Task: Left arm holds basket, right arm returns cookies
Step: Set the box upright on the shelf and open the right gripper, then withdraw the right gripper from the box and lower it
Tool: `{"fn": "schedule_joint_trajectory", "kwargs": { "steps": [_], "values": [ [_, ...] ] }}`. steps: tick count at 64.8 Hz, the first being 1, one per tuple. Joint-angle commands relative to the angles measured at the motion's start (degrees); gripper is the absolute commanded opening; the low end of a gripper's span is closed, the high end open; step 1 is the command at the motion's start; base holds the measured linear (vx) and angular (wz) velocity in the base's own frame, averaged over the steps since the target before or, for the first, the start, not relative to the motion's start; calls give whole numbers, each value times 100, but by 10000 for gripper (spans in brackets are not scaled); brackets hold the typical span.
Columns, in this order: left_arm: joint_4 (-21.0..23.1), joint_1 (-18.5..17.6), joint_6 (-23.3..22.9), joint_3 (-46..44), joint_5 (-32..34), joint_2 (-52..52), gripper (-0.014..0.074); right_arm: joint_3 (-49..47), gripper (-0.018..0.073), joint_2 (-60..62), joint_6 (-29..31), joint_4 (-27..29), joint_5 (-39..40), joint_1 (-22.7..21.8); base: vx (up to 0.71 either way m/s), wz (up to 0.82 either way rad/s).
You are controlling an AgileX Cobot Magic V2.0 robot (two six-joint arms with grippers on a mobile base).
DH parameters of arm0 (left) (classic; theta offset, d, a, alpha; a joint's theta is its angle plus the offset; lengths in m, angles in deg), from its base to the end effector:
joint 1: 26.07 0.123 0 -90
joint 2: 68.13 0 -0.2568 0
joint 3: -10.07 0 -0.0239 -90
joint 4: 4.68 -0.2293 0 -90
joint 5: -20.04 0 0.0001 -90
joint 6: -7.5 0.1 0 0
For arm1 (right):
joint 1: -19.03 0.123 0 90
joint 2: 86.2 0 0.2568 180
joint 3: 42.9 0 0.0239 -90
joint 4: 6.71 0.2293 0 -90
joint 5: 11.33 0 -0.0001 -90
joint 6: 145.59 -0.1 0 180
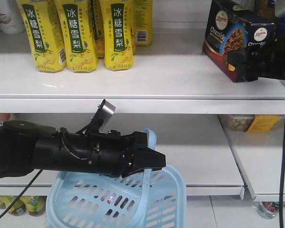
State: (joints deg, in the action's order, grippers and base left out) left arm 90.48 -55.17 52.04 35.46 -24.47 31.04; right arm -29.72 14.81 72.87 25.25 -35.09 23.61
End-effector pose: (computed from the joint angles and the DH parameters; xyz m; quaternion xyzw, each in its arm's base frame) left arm 0.2330 -0.2097 0.2309 0.0224 0.8221 -0.5515 0.1396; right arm 0.2685 0.0430 0.3526 -0.1550 0.8149 0.0692 0.5542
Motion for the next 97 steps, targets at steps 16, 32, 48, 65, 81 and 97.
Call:
{"fn": "schedule_joint_trajectory", "kwargs": {
  "steps": [16,32,48,65,81,97],
  "values": [
    [312,6,266,-182,-31,-290,-6,-164,566,773,-1092,-1026,-345,1,0,0],
    [312,6,266,-182,-31,-290,-6,-164,566,1535,-1118,-1039,-758,6,0,0],
    [312,6,266,-182,-31,-290,-6,-164,561,2141,-1245,-1153,-1673,6,0,0],
    [312,6,266,-182,-31,-290,-6,-164,561,3025,-1696,-1601,-2139,6,0,0],
    [312,6,266,-182,-31,-290,-6,1168,561,4197,-1864,-1928,-1776,6,0,0],
    [312,6,266,-182,-31,-290,-6,3146,561,5915,-2297,-2354,-928,6,0,0]
  ]
}}
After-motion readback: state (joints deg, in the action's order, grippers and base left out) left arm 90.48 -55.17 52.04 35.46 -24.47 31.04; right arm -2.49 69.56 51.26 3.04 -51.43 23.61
